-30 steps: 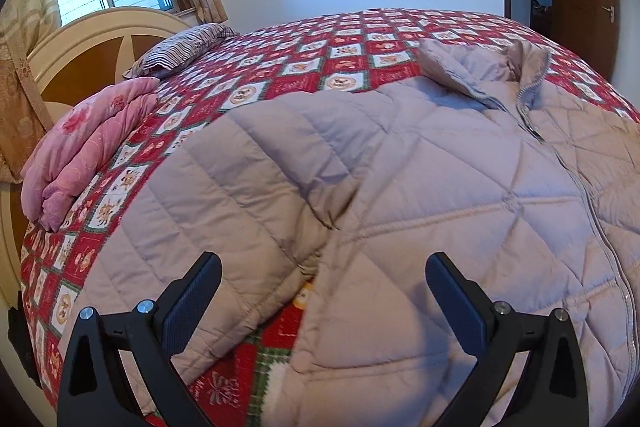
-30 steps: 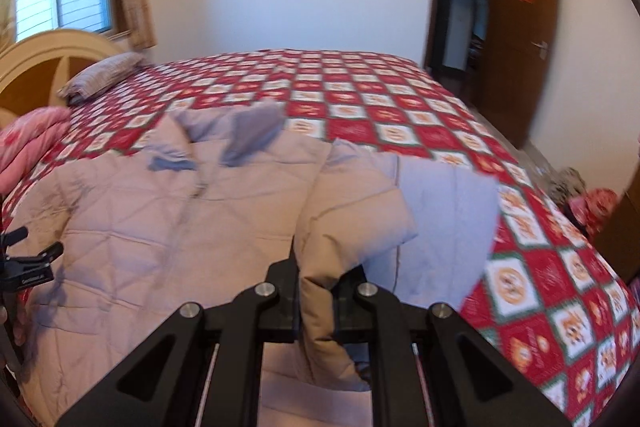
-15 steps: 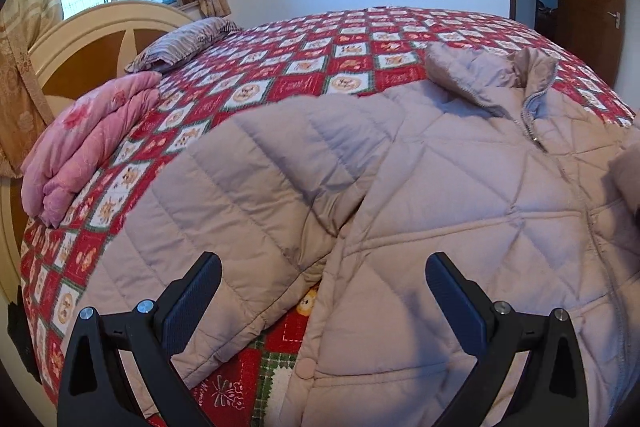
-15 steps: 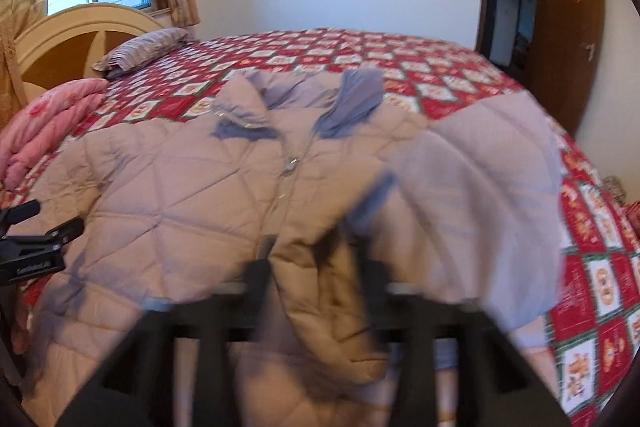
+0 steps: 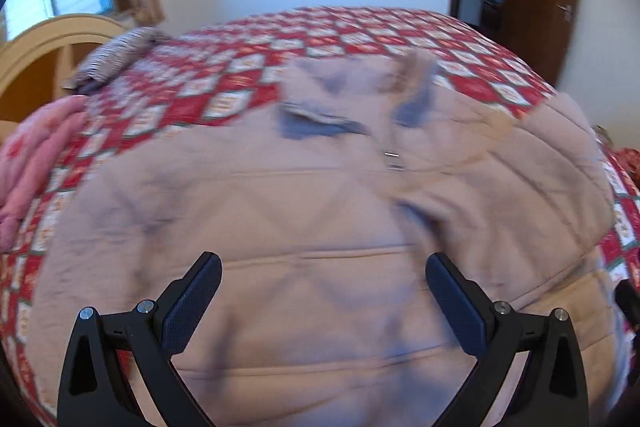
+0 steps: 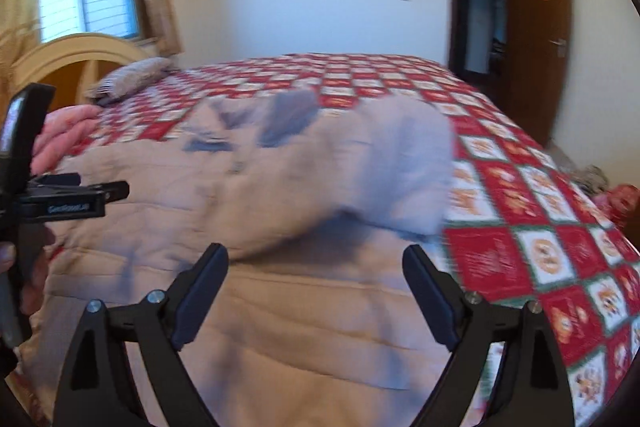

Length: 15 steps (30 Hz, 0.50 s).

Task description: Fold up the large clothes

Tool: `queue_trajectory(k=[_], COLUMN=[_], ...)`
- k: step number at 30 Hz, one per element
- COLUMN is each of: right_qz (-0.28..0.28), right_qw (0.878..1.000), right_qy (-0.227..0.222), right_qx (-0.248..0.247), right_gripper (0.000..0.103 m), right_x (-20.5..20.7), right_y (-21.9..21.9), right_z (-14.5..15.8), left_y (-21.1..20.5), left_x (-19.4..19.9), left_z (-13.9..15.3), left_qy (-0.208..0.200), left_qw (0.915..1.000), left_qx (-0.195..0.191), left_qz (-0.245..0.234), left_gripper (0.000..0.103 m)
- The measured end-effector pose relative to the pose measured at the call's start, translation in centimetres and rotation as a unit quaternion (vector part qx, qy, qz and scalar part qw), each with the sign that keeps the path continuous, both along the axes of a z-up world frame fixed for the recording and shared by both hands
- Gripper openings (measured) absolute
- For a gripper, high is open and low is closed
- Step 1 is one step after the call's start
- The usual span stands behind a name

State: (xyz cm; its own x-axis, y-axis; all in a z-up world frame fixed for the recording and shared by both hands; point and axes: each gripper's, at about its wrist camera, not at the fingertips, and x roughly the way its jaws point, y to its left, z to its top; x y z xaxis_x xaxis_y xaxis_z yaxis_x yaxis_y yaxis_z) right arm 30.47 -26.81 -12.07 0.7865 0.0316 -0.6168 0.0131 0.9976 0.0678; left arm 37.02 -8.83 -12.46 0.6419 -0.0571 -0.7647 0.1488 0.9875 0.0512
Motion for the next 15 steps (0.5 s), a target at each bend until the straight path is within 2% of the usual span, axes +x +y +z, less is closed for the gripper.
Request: queue_trajectory(k=[5, 6, 7, 8, 9, 11, 15], right_qz=[-0.041, -0.045, -0.047, -0.052, -0.058, -0.066, -0.082], right_qw=[0.999, 0.999, 0.998, 0.998, 0.998, 0.997, 0.996], right_qy=[0.023, 0.025, 0.026, 0.027, 0.027, 0.028, 0.029], right_qx=[-0.011, -0.01, -0.01, -0.011, -0.011, -0.007, 0.004], right_gripper=[0.091, 0.091, 0.092, 0.093, 0.094, 0.094, 0.094], right_x=[0.0, -0.2, -0.5, -0.8, -1.0, -1.4, -1.4], right_y=[-3.5, -4.2, -4.6, -5.2, -5.9, -7.1, -8.7], right_z=[-1.4, -1.7, -1.7, -1.8, -2.0, -2.3, -2.7], left_y=[-5.0, -5.5, -5.8, -6.1, -6.5, -6.6, -5.5], left_x=[1.7, 1.6, 1.8, 1.9, 2.1, 2.1, 1.8], left_z=[-2.8, -3.2, -3.4, -3.6, -3.9, -3.8, -2.5], left_qy=[0.05, 0.052, 0.051, 0.053, 0.064, 0.058, 0.009], left_qw=[0.9983, 0.9982, 0.998, 0.9973, 0.9958, 0.9956, 0.999], left_qx=[-0.018, -0.019, -0.023, -0.033, -0.043, -0.048, -0.008], left_qz=[-0.022, -0.023, -0.027, -0.037, -0.05, -0.056, -0.044], left_gripper=[0.102, 0.097, 0.086, 0.047, 0.012, 0.01, 0.007])
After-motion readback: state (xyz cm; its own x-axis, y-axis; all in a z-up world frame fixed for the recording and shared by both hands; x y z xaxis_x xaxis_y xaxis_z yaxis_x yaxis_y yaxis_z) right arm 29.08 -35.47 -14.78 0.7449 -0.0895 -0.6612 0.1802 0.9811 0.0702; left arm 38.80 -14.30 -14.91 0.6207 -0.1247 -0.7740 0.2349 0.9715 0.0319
